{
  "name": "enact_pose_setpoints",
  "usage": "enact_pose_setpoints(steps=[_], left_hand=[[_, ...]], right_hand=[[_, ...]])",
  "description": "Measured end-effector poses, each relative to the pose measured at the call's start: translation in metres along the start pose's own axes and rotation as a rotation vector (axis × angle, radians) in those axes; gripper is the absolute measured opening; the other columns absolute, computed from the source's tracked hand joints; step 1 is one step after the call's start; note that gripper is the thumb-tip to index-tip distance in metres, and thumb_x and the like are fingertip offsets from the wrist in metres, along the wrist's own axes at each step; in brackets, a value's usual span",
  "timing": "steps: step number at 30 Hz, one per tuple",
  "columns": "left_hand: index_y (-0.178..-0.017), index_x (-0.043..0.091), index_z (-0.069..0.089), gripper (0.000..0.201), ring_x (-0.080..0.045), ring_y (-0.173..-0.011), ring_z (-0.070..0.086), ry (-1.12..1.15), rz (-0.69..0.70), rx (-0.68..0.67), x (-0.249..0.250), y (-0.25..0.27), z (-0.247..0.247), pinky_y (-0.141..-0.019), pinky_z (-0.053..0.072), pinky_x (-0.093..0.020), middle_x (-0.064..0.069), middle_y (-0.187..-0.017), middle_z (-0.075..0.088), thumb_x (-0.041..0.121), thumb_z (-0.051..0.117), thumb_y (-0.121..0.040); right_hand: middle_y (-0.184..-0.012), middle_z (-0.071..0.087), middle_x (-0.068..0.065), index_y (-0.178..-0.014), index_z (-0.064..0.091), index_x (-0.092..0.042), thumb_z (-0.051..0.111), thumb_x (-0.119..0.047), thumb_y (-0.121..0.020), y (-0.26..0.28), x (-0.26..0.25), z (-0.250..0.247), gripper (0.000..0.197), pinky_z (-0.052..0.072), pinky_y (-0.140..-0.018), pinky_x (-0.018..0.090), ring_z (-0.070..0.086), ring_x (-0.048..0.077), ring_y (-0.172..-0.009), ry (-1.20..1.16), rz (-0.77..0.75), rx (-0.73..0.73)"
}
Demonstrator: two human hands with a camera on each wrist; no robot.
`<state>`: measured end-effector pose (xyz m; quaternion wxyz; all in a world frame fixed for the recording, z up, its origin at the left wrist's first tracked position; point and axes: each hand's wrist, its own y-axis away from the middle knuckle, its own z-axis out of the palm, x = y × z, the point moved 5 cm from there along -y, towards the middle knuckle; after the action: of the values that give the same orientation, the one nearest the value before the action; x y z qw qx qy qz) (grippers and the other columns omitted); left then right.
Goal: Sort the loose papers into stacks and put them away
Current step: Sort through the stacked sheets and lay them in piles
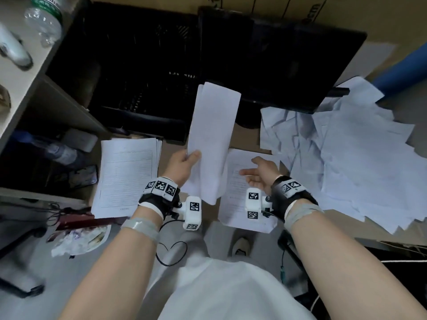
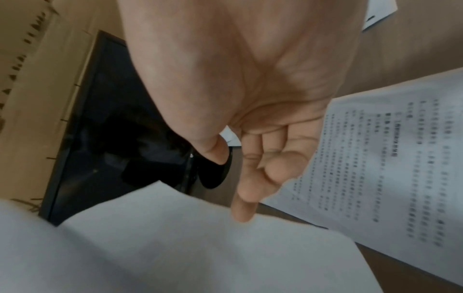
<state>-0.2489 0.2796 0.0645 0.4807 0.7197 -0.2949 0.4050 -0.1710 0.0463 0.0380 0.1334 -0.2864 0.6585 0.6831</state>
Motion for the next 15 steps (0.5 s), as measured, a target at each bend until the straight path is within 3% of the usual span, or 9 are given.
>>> enact_pose_setpoints(steps=[4,7,8,10,11,13,15], left_hand=[[-0.1,0.013,0.069,0.02,-0.021,-0.094,0.068,-0.011,0.003,0.084,-0.005,0.027,-0.01,-0.095,0.052,-0.043,-0.003,-0.099,0.074,0.029,0.058,-0.1],[-0.101,-0.002,0.067,0.062,-0.032,-0.094,0.068,-0.068,-0.019,0.173,-0.027,0.042,-0.032,-0.096,0.051,-0.053,-0.016,-0.1,0.073,0.059,0.063,-0.088],[-0.103,-0.004,0.067,0.066,-0.031,-0.096,0.068,-0.076,-0.021,0.184,-0.034,0.047,-0.039,-0.097,0.051,-0.053,-0.016,-0.102,0.072,0.06,0.063,-0.087],[-0.106,-0.005,0.067,0.057,-0.03,-0.103,0.068,-0.104,-0.042,0.225,-0.048,0.056,-0.05,-0.1,0.05,-0.049,-0.016,-0.107,0.072,0.05,0.061,-0.092],[-0.107,-0.008,0.065,0.063,-0.03,-0.101,0.068,-0.102,-0.059,0.246,-0.054,0.059,-0.055,-0.098,0.05,-0.05,-0.017,-0.106,0.072,0.053,0.061,-0.091],[-0.102,-0.011,0.062,0.081,-0.025,-0.084,0.064,-0.12,-0.081,0.314,-0.068,0.06,-0.064,-0.088,0.051,-0.051,-0.014,-0.092,0.067,0.067,0.06,-0.08],[-0.094,-0.011,0.061,0.076,-0.019,-0.074,0.053,-0.127,-0.092,0.377,-0.075,0.057,-0.068,-0.073,0.049,-0.043,-0.011,-0.082,0.058,0.064,0.059,-0.081]], right_hand=[[-0.065,0.069,0.014,-0.117,0.047,-0.011,0.044,-0.023,-0.099,-0.006,0.016,0.012,0.022,0.035,-0.038,0.019,0.039,0.017,-0.038,0.006,0.039,-0.076],[-0.059,0.067,0.011,-0.097,0.049,-0.014,0.045,-0.022,-0.094,-0.009,0.023,0.035,0.01,0.026,-0.039,0.018,0.031,0.013,-0.032,0.004,0.054,-0.13],[-0.06,0.068,0.011,-0.092,0.048,-0.015,0.046,-0.022,-0.092,-0.01,0.024,0.043,0.007,0.026,-0.038,0.018,0.03,0.012,-0.031,0.003,0.052,-0.15],[-0.068,0.071,0.013,-0.091,0.048,-0.015,0.049,-0.02,-0.092,-0.008,0.026,0.06,0.006,0.032,-0.038,0.019,0.039,0.014,-0.033,-0.024,0.048,-0.222],[-0.076,0.074,0.015,-0.092,0.048,-0.014,0.05,-0.019,-0.093,-0.007,0.026,0.068,0.005,0.039,-0.041,0.021,0.049,0.016,-0.039,-0.05,0.046,-0.273],[-0.096,0.075,0.02,-0.096,0.049,-0.01,0.05,-0.017,-0.096,-0.008,0.026,0.079,0.007,0.054,-0.056,0.026,0.067,0.022,-0.063,-0.114,0.034,-0.355],[-0.099,0.075,0.021,-0.107,0.05,-0.005,0.048,-0.023,-0.101,-0.009,0.02,0.081,0.019,0.061,-0.07,0.03,0.073,0.027,-0.078,-0.163,0.007,-0.366]])
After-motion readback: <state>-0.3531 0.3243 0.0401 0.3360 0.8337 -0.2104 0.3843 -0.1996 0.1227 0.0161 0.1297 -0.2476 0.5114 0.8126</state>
